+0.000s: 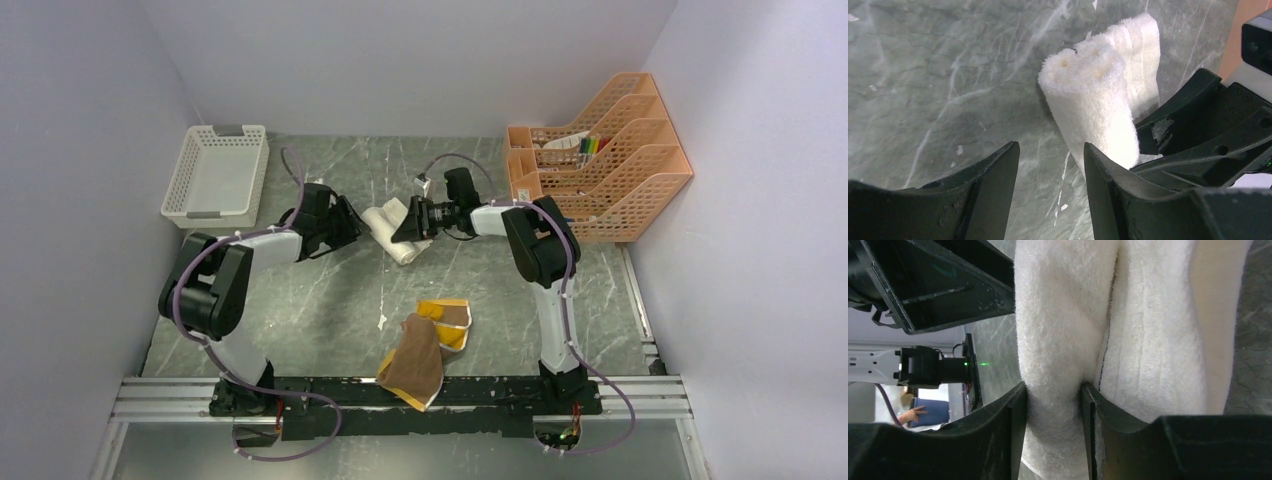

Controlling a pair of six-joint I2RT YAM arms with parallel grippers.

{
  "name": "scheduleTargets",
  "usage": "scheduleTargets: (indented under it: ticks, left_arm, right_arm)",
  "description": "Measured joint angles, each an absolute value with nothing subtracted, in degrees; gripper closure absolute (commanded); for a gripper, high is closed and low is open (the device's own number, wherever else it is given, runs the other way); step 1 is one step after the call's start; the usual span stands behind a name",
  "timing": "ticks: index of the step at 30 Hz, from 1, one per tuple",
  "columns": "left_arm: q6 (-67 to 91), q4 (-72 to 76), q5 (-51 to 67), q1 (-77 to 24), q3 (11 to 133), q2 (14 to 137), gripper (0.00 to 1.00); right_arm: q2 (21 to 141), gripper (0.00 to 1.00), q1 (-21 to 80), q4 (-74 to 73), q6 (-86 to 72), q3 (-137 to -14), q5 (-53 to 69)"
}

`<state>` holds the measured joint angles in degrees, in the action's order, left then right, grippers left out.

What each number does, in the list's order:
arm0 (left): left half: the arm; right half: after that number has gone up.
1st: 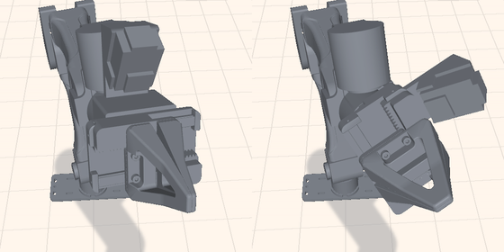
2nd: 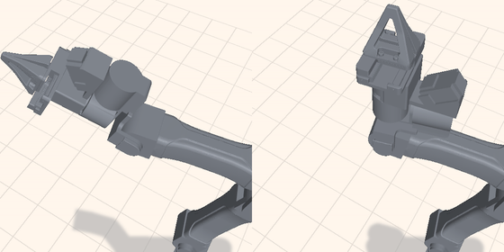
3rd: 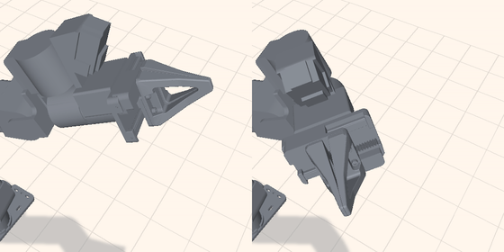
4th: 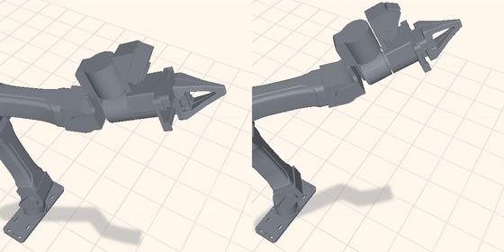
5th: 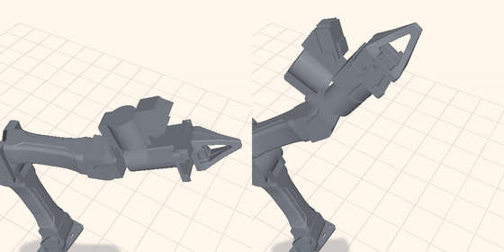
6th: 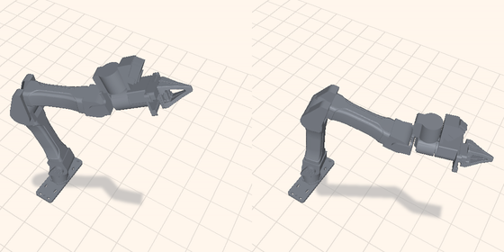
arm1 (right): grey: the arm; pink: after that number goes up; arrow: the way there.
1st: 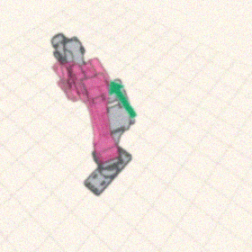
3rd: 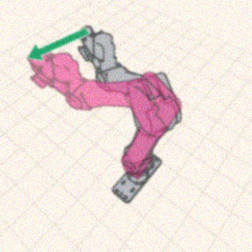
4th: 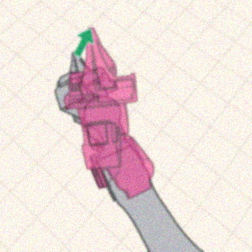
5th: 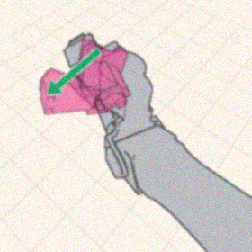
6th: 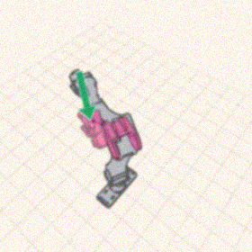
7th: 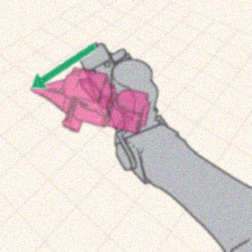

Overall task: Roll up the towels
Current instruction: Roll the towel at the center of the board.

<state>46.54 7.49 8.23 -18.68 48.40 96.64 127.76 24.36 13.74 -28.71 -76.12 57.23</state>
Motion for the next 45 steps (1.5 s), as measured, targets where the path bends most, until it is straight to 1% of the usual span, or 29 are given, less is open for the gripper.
scheduleTargets:
  ticks: [9,16,23,30,34,39,43,45]
  left_arm:
    - [48.03,11.53,8.67,-21.1,51.72,100.92,0.38]
    - [49.52,14.72,10.0,-21.39,51.92,101.91,0.37]
    - [50.22,16.29,10.63,-21.67,52.64,103.88,0.38]
    - [49.71,14.5,10.07,-22.68,56.21,106.63,0.39]
    - [48.9,12.23,9.19,-23.11,58.11,107.18,0.39]
    - [48.16,10.37,8.78,-23.35,59.33,107.44,0.4]
    - [47.68,9.63,8.71,-23.4,59.64,107.7,0.4]
    - [47.46,9.54,8.69,-23.4,59.64,107.83,0.4]
  right_arm:
    - [129.43,0.59,23.57,10.92,-30.26,-78.87,57.67]
    - [129.88,0.59,23.57,9.15,-29.54,-79.61,57.41]
    - [130.04,0.5,23.59,7.05,-28.01,-80.47,56.77]
    - [129.54,0.46,23.83,0.45,-23.4,-83.59,53.47]
    - [126.69,0.44,24.64,-5.39,-18.65,-84.31,46.46]
    - [119.31,0.42,27.94,-11.77,-10.28,-84.14,30.41]
    - [110.98,0.41,33.52,-11.64,-3.64,-81.89,17.98]
    - [107.79,0.41,36.42,-10.66,-0.99,-80.44,13.72]
